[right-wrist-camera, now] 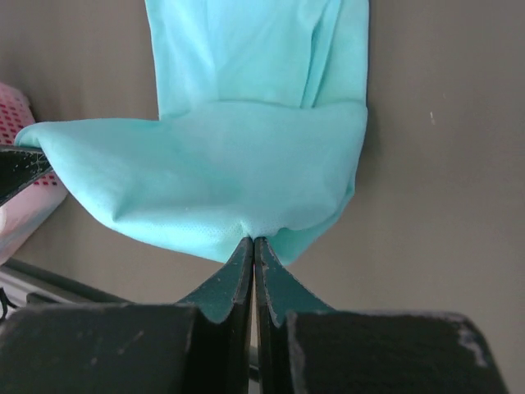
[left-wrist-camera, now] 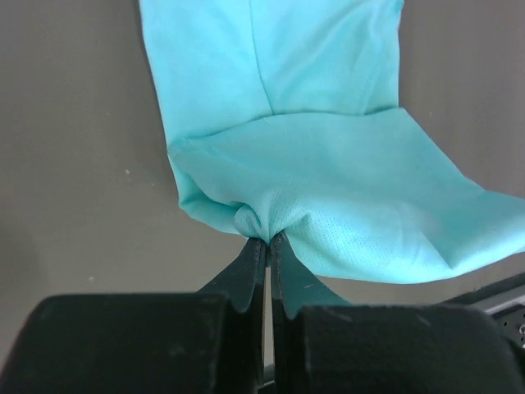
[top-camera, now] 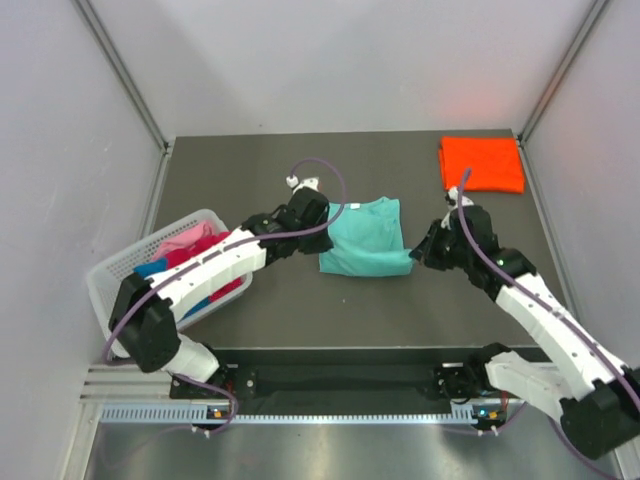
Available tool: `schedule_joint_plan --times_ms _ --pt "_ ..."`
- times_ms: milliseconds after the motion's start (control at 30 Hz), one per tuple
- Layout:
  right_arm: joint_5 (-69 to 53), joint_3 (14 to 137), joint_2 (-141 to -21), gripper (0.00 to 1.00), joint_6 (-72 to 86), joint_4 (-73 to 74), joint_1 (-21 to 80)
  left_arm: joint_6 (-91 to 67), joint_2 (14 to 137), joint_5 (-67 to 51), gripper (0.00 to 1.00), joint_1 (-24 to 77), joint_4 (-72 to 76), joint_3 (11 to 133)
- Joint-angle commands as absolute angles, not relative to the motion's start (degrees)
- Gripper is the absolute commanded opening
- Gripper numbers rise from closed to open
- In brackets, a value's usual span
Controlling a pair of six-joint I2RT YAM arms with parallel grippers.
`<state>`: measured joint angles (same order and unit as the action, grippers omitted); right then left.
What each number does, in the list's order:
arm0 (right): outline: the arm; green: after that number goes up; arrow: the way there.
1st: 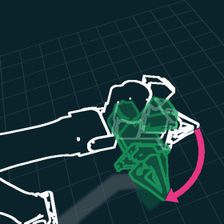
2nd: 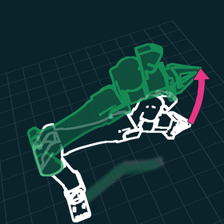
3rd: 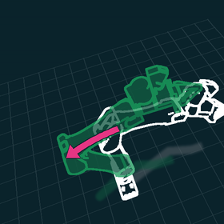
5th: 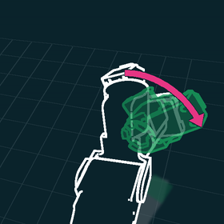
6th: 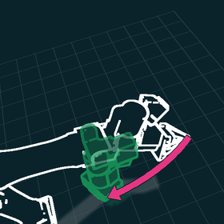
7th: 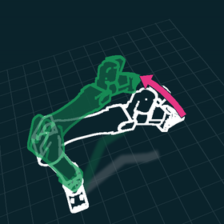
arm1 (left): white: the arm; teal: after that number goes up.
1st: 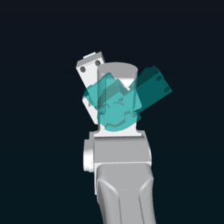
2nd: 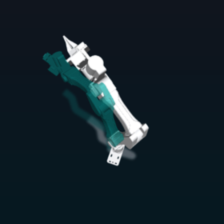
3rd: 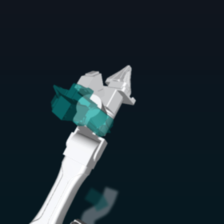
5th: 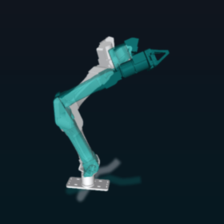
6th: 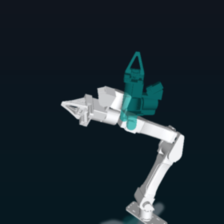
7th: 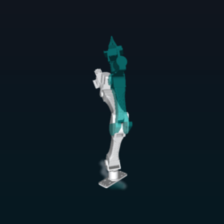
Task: Fold and stack the t-shirts
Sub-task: Fold the tshirt
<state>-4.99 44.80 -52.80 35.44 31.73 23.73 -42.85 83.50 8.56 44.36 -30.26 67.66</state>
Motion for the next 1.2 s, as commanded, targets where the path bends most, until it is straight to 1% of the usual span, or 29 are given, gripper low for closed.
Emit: schedule_joint_plan --times_ms 0,167,267,467,500,633,800,933,967,1000,1033,1100,1133,1167 --pt "-5.0 50.62 -59.05 0.0 31.65 25.58 22.33 -39.38 86.21 8.01 0.0 39.92 -29.45 73.46" --pt "-7.55 57.47 -68.27 0.0 28.74 21.98 19.87 -37.01 91.92 2.3 0.0 34.29 -26.29 78.48" --pt "-9.58 61.25 -75.91 0.0 27.6 20.13 17.76 -33.5 97.27 0.35 0.0 31.39 -23.22 83.39" --pt "-14.58 69.6 -87.43 0.0 26.11 16.88 14.33 -31.91 106.6 -6.05 0.0 27.34 -19.52 91.66" --pt "-14.85 70.83 -90.67 0.0 26.1 16.88 13.89 -31.3 109.22 -6.5 0.0 26.55 -18.29 93.85" --pt "-15.64 76.54 -96.93 0.0 26.45 16.61 11.35 -29.88 115.39 -10.71 0.0 24.87 -13.03 98.78" --pt "-17.57 81.29 -104.83 0.01 26.72 15.47 9.15 -29.88 124.78 -9.49 0.0 23.3 -12.74 107.37" --pt "-18.89 86.48 -110.9 0.05 26.28 14.07 7.65 -30.94 130.77 -10.1 0.0 22.33 -9.6 111.0" --pt "-19.94 87.27 -113.27 0.06 26.28 13.19 7.39 -30.76 131.83 -10.63 0.03 21.89 -9.15 112.14" --pt "-22.47 89.36 -114.68 0.08 26.11 12.14 6.69 -30.67 133.66 -10.55 0.15 21.62 -9.05 112.93" --pt "-23.37 90.78 -116.0 0.14 25.67 12.39 6.51 -30.5 134.29 -9.94 0.21 21.36 -9.57 113.72" --pt "-24.34 94.63 -118.47 0.18 24.7 15.44 5.98 -29.1 134.91 -8.18 0.32 20.39 -11.68 115.66" --pt "-24.0 95.01 -118.3 0.24 23.48 16.25 5.89 -28.13 134.65 -7.91 0.46 20.04 -12.39 115.93" --pt "-23.47 94.75 -116.82 0.29 22.77 16.61 5.89 -25.86 133.43 -7.65 0.49 19.6 -14.05 116.01"
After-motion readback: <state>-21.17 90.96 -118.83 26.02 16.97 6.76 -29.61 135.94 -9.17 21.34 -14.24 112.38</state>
